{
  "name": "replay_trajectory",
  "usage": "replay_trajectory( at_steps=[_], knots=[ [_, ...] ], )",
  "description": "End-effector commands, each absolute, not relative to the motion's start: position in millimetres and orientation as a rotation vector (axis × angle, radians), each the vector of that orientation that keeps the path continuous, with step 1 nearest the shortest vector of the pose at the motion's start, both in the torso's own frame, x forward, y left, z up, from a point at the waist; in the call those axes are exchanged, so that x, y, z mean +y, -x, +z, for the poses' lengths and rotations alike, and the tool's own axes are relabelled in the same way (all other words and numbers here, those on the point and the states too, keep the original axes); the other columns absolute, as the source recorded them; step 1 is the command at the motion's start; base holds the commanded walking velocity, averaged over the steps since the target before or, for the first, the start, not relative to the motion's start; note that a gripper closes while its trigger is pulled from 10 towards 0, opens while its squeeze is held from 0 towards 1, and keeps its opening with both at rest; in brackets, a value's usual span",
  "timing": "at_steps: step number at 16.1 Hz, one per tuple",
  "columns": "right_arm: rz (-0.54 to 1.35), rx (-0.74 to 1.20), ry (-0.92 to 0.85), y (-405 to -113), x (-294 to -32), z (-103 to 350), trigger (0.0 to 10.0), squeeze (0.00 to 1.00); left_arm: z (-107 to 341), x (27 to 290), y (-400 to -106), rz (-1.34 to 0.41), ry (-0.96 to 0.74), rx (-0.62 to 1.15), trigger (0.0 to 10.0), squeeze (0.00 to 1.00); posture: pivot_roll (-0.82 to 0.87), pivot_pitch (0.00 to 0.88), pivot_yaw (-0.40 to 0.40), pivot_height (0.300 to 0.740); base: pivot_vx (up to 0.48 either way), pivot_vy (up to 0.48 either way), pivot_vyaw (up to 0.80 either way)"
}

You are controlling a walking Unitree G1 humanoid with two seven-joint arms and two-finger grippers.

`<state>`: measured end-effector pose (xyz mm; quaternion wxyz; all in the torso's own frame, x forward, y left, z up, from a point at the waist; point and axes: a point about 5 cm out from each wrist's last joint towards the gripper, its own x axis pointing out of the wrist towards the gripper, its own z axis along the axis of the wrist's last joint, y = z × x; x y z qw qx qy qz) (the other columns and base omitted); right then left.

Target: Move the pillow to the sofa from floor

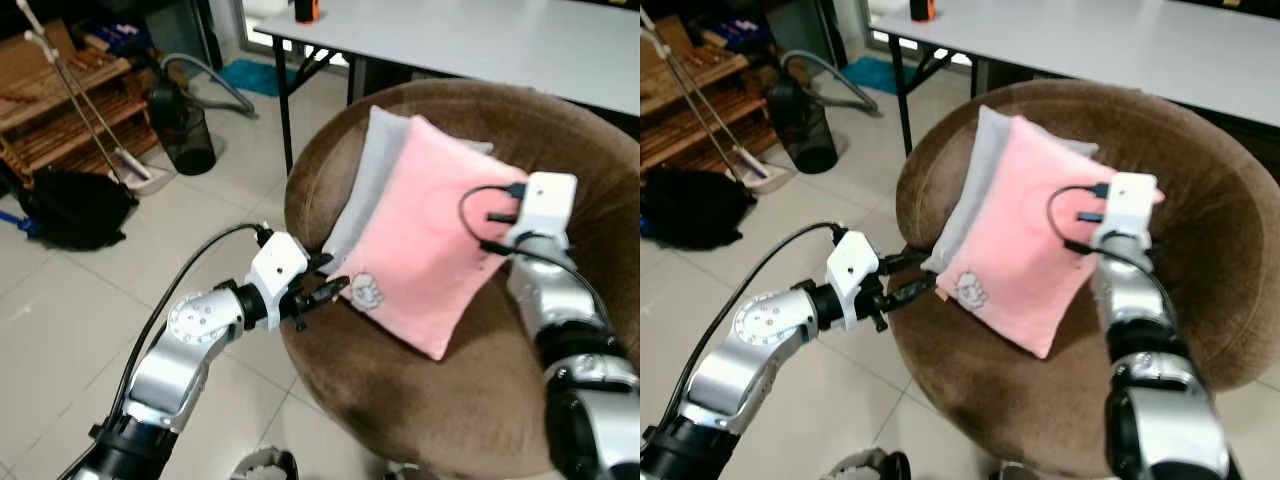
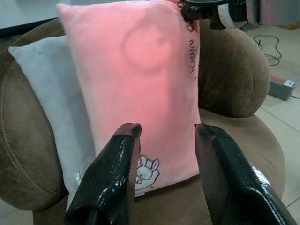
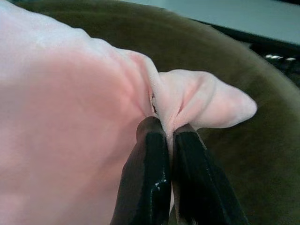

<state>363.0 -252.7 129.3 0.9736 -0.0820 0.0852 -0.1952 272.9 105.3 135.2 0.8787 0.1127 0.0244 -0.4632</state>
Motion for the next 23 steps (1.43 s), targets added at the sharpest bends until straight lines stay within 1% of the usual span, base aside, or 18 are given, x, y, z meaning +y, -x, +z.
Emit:
replay_trajectory(
  at_steps=[1,2,4,7,9,10,11,12,13,15,16,17,19,21,23],
  knots=[
    [-0.454,0.144,0.204,-365.6,-266.2,139.4,10.0,0.0,138.3,107.0,-270.6,-0.957,-0.235,0.045,10.0,0.0,0.03,0.105,-0.001,0.74,0.0,0.0,0.0],
    [-0.477,0.148,0.213,-365.0,-271.4,139.4,10.0,0.0,138.4,106.7,-269.9,-0.956,-0.233,0.045,10.0,0.0,0.03,0.106,-0.003,0.74,0.0,0.0,0.0],
    [-0.566,0.172,0.212,-356.4,-298.6,138.9,10.0,0.0,138.0,106.1,-266.9,-0.954,-0.219,0.051,10.0,0.0,0.03,0.109,-0.008,0.74,0.0,0.0,0.0],
    [-0.588,0.181,0.22,-353.1,-306.1,137.4,10.0,0.0,138.6,104.7,-265.0,-0.962,-0.21,0.05,10.0,0.0,0.03,0.113,-0.009,0.74,0.0,0.0,0.0],
    [-0.564,0.188,0.166,-355.0,-302.4,134.2,10.0,0.0,138.8,104.4,-264.2,-0.963,-0.206,0.052,10.0,0.0,0.03,0.114,-0.01,0.74,0.0,0.0,0.0],
    [-0.506,0.198,0.11,-356.9,-293.6,127.9,10.0,0.2,138.8,104.5,-264.2,-0.961,-0.205,0.054,10.0,0.0,0.03,0.114,-0.01,0.74,0.0,0.0,0.0],
    [-0.477,0.195,0.079,-357.7,-288.3,124.8,10.0,1.0,138.8,104.9,-264.4,-0.958,-0.206,0.054,10.0,0.0,0.03,0.114,-0.01,0.74,0.0,0.0,0.0],
    [-0.478,0.188,0.069,-358.5,-287.3,125.6,10.0,1.0,139.0,105.2,-264.9,-0.953,-0.206,0.053,10.0,0.0,0.03,0.113,-0.016,0.74,0.0,0.0,0.0],
    [-0.486,0.155,0.1,-359.7,-288.5,131.3,10.0,1.0,139.2,105.6,-265.7,-0.947,-0.207,0.05,10.0,0.0,0.03,0.111,-0.015,0.74,0.0,0.0,0.0],
    [-0.547,0.071,0.098,-360.0,-300.3,148.5,10.0,1.0,141.6,105.0,-273.9,-0.875,-0.196,0.013,10.0,0.0,0.01,0.094,-0.016,0.74,0.0,0.0,0.0],
    [-0.55,0.058,0.111,-358.5,-303.8,151.3,10.0,0.29,140.0,104.5,-277.4,-0.832,-0.201,0.006,10.0,0.0,0.0,0.085,-0.017,0.74,0.0,0.0,0.0],
    [-0.541,0.018,0.111,-355.3,-304.5,153.8,10.0,0.0,137.1,103.7,-278.1,-0.807,-0.212,0.008,10.0,0.0,-0.01,0.076,-0.014,0.74,0.0,0.0,0.0],
    [-0.491,-0.025,0.03,-342.6,-294.7,148.8,10.0,0.0,128.9,104.9,-279.3,-0.775,-0.211,0.058,10.0,0.0,-0.03,0.056,-0.001,0.74,0.0,0.0,0.0],
    [-0.43,-0.043,-0.006,-290.9,-266.2,134.8,10.0,0.0,116.3,113.1,-282.3,-0.696,-0.248,0.109,10.0,0.0,-0.08,0.023,0.024,0.74,0.0,0.0,-0.8],
    [-0.437,0.031,0.0,-245.9,-246.4,115.8,10.0,0.0,109.3,117.5,-283.8,-0.661,-0.261,0.132,10.0,0.0,-0.09,0.012,0.03,0.74,0.0,0.0,-0.8]
  ],
)
